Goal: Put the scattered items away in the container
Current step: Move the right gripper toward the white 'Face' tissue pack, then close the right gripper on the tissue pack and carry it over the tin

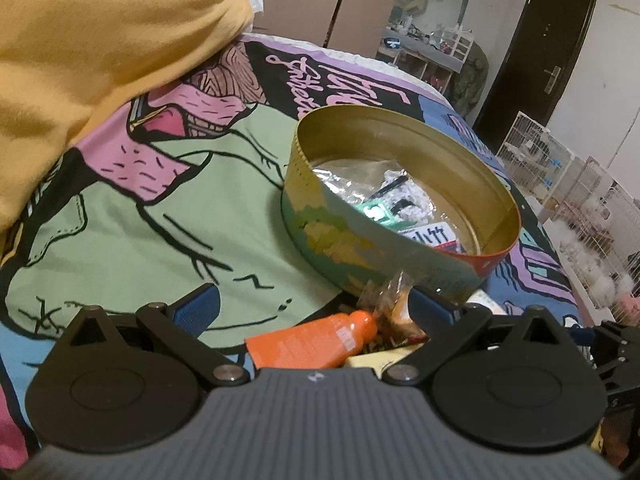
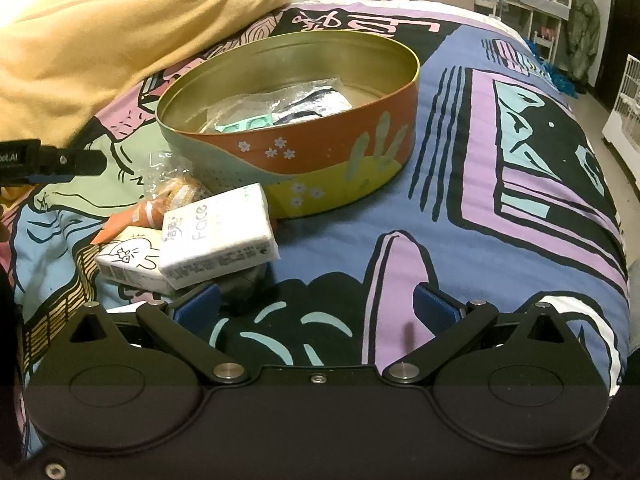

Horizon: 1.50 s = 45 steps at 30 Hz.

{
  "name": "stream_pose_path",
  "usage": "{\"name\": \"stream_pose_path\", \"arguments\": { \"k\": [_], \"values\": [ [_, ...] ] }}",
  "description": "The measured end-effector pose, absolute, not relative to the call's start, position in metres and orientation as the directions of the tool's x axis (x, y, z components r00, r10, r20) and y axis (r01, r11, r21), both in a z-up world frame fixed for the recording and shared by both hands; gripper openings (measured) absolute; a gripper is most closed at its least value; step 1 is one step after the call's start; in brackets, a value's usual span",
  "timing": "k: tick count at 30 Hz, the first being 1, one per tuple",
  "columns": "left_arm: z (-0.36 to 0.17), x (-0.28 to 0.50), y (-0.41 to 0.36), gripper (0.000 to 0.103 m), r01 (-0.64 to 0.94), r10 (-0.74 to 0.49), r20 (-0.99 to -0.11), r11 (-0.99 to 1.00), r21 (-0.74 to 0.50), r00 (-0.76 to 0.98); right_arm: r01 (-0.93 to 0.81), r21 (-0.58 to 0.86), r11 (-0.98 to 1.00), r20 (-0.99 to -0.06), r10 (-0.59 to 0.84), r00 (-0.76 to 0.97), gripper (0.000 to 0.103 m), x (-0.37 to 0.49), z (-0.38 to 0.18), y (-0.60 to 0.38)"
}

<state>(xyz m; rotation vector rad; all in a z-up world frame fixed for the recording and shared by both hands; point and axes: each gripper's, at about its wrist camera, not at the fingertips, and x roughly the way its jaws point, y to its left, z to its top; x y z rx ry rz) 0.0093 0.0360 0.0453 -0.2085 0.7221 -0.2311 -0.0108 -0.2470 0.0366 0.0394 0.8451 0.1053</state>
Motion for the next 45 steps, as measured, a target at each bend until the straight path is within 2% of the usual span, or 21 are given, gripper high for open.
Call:
{"name": "stream_pose_path", "arguments": {
  "k": [14, 17, 21, 29, 41, 44, 45],
  "values": [
    [0.025, 0.003, 0.06, 0.103, 0.034, -0.232, -0.628, 0.95, -0.311, 0.743, -0.178, 0.002, 0.984, -0.709, 0.127, 0.694, 0.103, -0.025, 0.04, -0.218],
    [0.022, 0.005, 0.064, 0.103, 0.002, -0.219, -0.639, 0.947, -0.321, 0.737, -0.188, 0.022, 0.982, -0.701, 0.149, 0.697, 0.103, -0.024, 0.042, -0.21],
    [0.02, 0.006, 0.065, 0.103, -0.003, -0.216, -0.64, 0.946, -0.324, 0.738, -0.191, 0.046, 0.981, -0.698, 0.168, 0.696, 0.103, -0.017, 0.042, -0.198],
    [0.015, 0.009, 0.059, 0.103, 0.006, -0.204, -0.659, 0.957, -0.29, 0.723, -0.187, 0.005, 0.982, -0.695, 0.137, 0.706, 0.103, 0.001, 0.05, -0.186],
    [0.01, 0.012, 0.054, 0.103, 0.008, -0.189, -0.682, 0.966, -0.26, 0.706, -0.218, -0.014, 0.976, -0.762, 0.131, 0.634, 0.103, 0.041, 0.054, -0.173],
    [0.01, 0.012, 0.052, 0.103, 0.02, -0.193, -0.682, 0.967, -0.253, 0.705, -0.224, -0.007, 0.974, -0.792, 0.132, 0.596, 0.097, 0.052, 0.05, -0.171],
    [0.01, 0.011, 0.052, 0.103, 0.023, -0.198, -0.681, 0.966, -0.256, 0.705, -0.227, -0.002, 0.974, -0.802, 0.134, 0.583, 0.091, 0.055, 0.048, -0.17]
  ]
}}
